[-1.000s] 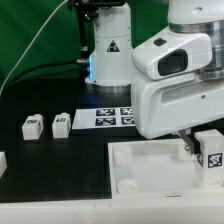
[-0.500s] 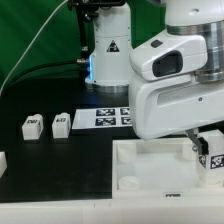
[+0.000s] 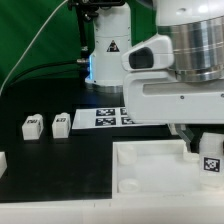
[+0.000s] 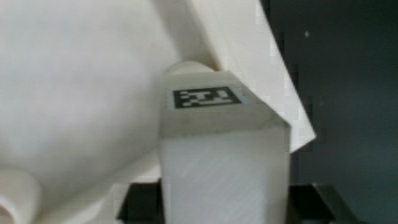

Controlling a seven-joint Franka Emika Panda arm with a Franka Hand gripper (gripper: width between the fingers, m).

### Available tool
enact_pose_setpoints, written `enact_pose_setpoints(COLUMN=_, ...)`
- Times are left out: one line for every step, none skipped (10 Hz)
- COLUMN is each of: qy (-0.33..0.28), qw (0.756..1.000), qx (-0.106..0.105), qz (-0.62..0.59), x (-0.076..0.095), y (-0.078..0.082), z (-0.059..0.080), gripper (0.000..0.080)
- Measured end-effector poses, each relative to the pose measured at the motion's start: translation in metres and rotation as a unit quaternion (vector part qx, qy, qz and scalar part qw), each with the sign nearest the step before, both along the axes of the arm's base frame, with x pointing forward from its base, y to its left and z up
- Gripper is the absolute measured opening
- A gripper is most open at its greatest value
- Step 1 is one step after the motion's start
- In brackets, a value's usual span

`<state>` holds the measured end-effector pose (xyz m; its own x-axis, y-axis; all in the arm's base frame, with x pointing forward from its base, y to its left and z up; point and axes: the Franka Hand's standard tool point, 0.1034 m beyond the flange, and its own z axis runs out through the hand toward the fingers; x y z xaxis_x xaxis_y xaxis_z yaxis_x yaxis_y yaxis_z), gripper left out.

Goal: Assemble one leg

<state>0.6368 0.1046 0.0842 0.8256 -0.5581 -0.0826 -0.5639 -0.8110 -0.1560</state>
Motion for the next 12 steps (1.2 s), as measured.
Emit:
enact_pose_setpoints(qy=0.012, qw=0.998, qx=0.005, qz=-0.067, x=0.0001, y=-0.0009, z=-0.0002, gripper=0.0297)
enact_pose_setpoints(qy=0.023, qw=0.991, qx=0.011, qz=-0.132, x=-0.0002, y=-0.0026, z=-0.0007, gripper=0.0297)
enact_pose_setpoints(qy=0.039, qw=0.975, qx=0.022, qz=-0.215, x=-0.0024, y=-0.0036, z=-0.0011, gripper=0.0297)
enact_pose_setpoints(qy=0.05, qw=0.961, qx=0.026, qz=-0.27, x=-0.0036, y=-0.0032, z=-0.0011, gripper=0.0297)
enact_pose_setpoints(qy=0.061, qw=0.943, qx=0.028, qz=-0.327, x=-0.0043, y=-0.0032, z=-0.0011, gripper=0.0297)
enact_pose_setpoints(qy=0.073, qw=0.923, qx=0.036, qz=-0.375, x=-0.005, y=-0.0037, z=-0.001, gripper=0.0297)
enact_pose_setpoints(qy=0.078, qw=0.911, qx=0.043, qz=-0.403, x=-0.0062, y=-0.0036, z=-0.001, gripper=0.0297)
enact_pose_setpoints(qy=0.08, qw=0.908, qx=0.045, qz=-0.409, x=-0.0066, y=-0.003, z=-0.0011, gripper=0.0297)
enact_pose_setpoints(qy=0.078, qw=0.912, qx=0.045, qz=-0.401, x=-0.0068, y=-0.0028, z=-0.0015, gripper=0.0297)
enact_pose_setpoints(qy=0.071, qw=0.926, qx=0.044, qz=-0.369, x=-0.0067, y=-0.0022, z=-0.0019, gripper=0.0461)
enact_pose_setpoints(qy=0.057, qw=0.943, qx=0.044, qz=-0.326, x=-0.0064, y=0.0011, z=-0.0025, gripper=0.0581)
enact_pose_setpoints(qy=0.039, qw=0.969, qx=0.04, qz=-0.241, x=-0.0067, y=0.0042, z=-0.0024, gripper=0.0581)
